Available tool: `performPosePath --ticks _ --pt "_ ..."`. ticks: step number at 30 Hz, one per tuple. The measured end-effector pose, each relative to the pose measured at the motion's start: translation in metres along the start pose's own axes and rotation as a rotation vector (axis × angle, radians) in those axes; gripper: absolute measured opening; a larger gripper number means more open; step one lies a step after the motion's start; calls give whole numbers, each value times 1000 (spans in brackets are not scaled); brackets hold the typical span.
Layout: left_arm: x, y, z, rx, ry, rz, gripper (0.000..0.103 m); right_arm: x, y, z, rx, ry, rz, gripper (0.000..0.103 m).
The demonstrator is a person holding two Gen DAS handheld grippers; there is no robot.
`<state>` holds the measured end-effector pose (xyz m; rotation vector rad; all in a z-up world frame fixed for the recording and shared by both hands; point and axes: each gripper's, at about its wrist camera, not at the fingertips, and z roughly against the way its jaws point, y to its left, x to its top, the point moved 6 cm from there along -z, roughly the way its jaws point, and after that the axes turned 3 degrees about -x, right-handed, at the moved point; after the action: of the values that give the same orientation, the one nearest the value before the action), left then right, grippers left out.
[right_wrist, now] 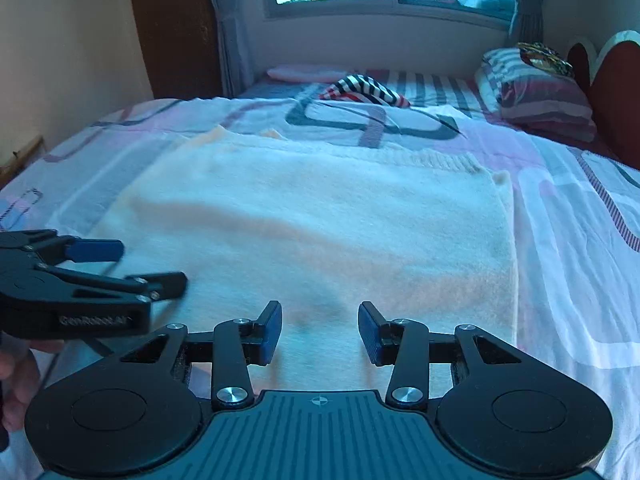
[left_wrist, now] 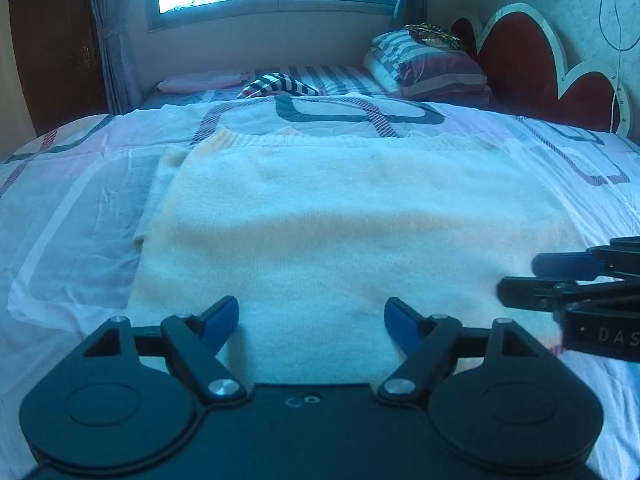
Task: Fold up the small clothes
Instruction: 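Press and smooth the folded sweater with both open grippers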
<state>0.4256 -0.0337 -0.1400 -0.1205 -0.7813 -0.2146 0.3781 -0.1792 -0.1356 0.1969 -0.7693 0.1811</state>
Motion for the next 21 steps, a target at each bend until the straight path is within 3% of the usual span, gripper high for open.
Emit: performPosePath --ticks 9,21 --pt "-16 -3 5 3 11 -5 79 -19 9 -8 -5 45 19 43" --pt "-30 42 24 35 2 58 81 -42 -54 27 -91 54 -83 43"
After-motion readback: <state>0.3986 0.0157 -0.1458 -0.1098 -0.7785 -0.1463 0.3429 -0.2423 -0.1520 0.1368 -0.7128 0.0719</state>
